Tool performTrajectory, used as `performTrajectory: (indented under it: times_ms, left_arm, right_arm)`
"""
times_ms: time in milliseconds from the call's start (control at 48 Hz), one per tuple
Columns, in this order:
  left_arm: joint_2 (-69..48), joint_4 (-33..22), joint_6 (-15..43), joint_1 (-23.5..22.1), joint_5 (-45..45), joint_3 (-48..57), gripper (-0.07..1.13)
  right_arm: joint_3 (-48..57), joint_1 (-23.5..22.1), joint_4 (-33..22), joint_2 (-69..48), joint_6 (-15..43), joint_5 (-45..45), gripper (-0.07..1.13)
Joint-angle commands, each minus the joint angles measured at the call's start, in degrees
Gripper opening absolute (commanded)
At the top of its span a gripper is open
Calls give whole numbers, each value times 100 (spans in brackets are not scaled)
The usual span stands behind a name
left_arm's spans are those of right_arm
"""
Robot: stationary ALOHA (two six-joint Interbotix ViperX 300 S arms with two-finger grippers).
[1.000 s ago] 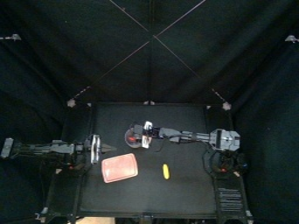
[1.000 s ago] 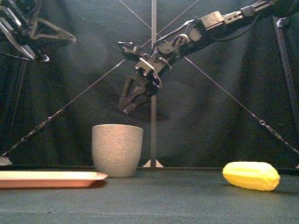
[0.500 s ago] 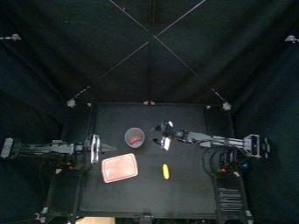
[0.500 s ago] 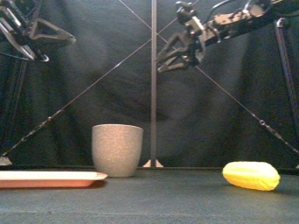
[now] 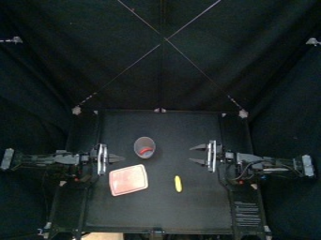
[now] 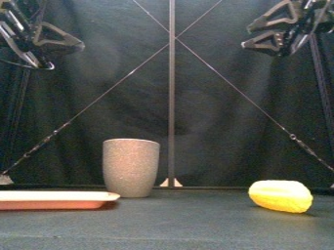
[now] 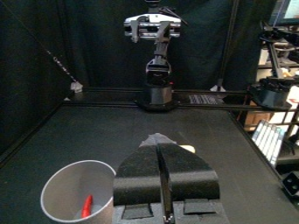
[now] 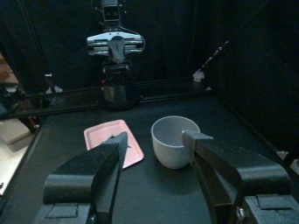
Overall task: Pick the red chile then place it in the grey bowl
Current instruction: Drop red chile in the grey bowl and return to neutral
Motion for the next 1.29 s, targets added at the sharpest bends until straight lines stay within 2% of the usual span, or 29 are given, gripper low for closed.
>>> performTrajectory:
  times_ms: [21, 396, 1292]
  left_arm:
    - [18, 0, 9, 26, -26, -70, -3]
    - [18, 0, 9, 26, -26, -62, -3]
    - [18, 0, 9, 26, -26, -62, -3]
  right_arm:
    - [246, 105, 9, -501, 149, -53, 89]
    - [369, 712, -334, -817, 202, 79, 89]
    - [308, 721, -413, -826, 193, 132, 89]
